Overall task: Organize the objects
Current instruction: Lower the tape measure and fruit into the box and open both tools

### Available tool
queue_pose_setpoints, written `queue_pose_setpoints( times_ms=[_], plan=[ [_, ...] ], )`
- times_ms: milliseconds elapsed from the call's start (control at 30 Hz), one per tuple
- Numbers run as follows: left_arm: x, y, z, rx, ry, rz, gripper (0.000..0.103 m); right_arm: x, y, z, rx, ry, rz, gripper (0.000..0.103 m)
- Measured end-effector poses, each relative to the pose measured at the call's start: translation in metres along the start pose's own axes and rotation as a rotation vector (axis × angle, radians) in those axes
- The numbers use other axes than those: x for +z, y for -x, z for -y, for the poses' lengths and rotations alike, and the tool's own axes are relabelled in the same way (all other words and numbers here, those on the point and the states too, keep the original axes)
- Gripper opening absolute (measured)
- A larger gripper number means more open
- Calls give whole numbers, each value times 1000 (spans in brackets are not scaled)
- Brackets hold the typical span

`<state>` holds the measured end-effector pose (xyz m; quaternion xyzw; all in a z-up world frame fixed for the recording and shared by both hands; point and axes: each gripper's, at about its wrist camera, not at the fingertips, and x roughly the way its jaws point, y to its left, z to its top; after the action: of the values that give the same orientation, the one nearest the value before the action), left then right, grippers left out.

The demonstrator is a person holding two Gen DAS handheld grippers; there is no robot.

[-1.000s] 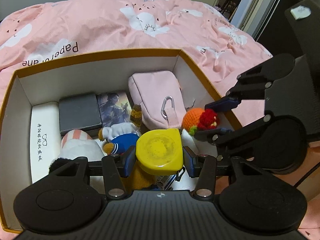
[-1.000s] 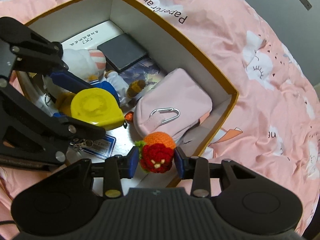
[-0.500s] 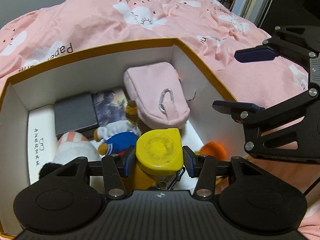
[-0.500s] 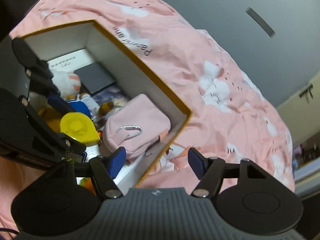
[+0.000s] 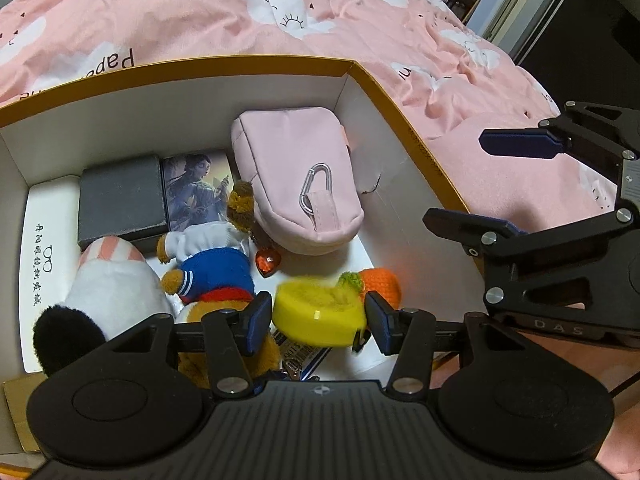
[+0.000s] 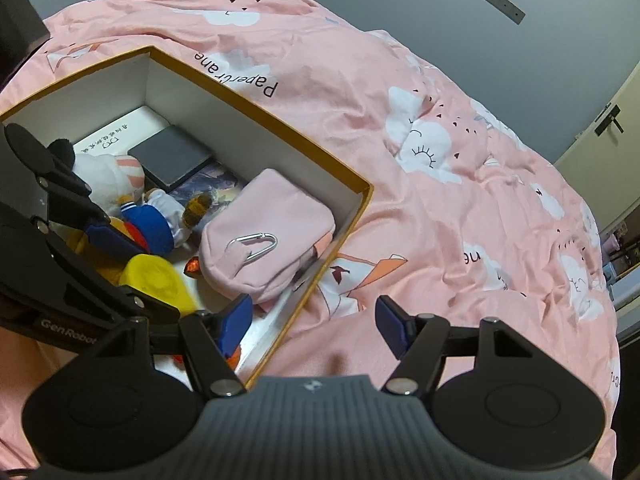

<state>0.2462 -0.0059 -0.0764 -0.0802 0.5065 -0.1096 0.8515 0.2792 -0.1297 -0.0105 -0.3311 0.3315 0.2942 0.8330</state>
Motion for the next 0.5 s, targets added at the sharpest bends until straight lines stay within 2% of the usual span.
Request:
queue_pose_setpoints(
  times_ms=[333,500],
  plan=[
    [-2,10,0,12,18,29,65,-2,6,0,0,-12,-2,70],
    [-5,35,3,40,25,109,65,1,19,3,-4,-36,17,70]
  ],
)
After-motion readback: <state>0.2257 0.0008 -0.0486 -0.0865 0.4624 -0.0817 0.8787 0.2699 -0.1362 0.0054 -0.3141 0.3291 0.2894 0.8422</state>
